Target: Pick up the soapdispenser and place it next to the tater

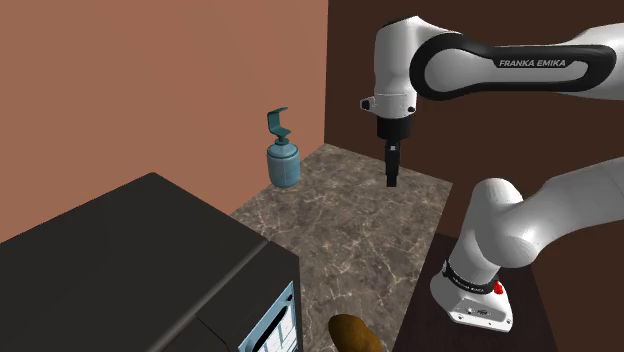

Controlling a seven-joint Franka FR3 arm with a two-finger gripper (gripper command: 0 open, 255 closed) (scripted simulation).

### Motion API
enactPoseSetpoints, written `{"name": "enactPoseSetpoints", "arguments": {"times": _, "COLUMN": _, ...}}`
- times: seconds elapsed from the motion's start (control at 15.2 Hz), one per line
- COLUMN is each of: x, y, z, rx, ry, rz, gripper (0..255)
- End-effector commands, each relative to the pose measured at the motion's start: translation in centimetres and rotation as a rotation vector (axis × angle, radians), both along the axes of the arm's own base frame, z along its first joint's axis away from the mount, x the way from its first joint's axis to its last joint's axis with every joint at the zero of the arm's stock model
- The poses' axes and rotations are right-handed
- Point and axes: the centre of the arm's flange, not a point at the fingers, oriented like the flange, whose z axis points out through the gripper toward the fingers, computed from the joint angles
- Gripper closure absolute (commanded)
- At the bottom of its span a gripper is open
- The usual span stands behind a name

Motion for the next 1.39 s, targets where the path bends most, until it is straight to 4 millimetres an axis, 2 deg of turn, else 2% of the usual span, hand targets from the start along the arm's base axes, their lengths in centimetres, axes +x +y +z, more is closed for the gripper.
{"name": "enactPoseSetpoints", "arguments": {"times": 0.0, "x": 0.0, "y": 0.0, "z": 0.0, "rx": 0.000, "ry": 0.000, "rz": 0.000, "gripper": 0}}
{"name": "enactPoseSetpoints", "arguments": {"times": 0.66, "x": 10.4, "y": -2.5, "z": -1.0, "rx": -0.039, "ry": -0.148, "rz": -0.129, "gripper": 0}}
{"name": "enactPoseSetpoints", "arguments": {"times": 1.32, "x": 20.4, "y": -6.4, "z": -0.4, "rx": -0.077, "ry": -0.297, "rz": -0.259, "gripper": 0}}
